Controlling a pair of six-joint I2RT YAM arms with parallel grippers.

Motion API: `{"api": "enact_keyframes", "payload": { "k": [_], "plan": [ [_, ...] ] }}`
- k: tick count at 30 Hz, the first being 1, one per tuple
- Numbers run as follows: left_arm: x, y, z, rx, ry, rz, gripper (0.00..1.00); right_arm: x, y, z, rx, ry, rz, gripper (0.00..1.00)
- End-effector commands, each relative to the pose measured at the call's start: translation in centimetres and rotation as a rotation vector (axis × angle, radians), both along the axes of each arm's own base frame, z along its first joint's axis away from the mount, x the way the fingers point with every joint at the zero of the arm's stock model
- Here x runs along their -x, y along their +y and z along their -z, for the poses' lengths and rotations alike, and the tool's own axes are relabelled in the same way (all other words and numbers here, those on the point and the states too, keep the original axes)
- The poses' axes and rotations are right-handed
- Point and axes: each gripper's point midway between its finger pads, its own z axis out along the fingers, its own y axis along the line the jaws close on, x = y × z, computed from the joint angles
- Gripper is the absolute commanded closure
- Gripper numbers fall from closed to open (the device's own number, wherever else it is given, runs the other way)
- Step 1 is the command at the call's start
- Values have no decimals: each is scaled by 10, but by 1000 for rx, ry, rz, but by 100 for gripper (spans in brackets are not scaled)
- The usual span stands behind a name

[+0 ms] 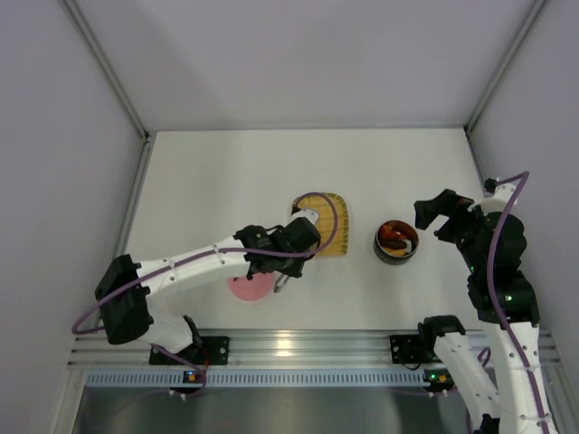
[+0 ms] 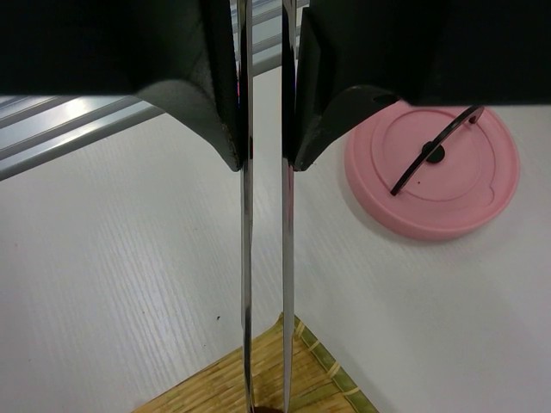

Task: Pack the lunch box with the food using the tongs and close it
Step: Pick up the fake food from the plate, then place the fake food in the packing box.

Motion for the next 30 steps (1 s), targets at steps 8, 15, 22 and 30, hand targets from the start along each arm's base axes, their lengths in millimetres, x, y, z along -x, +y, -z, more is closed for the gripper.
{"api": "enact_keyframes", "payload": {
  "k": [8,15,22,30],
  "plan": [
    [-14,-44,-69,186,-93,84,73,2,-3,-11,2,-26,13,2],
    [-13,-106,-102,330,-75,230,73,3,-3,-13,-1,-26,14,2],
    [-20,-164,-105,387,-56,306,73,5,-6,-16,13,-22,23,2],
    [-21,-193,-96,398,-15,349,71,6,-6,-15,19,-21,23,2]
  ]
}}
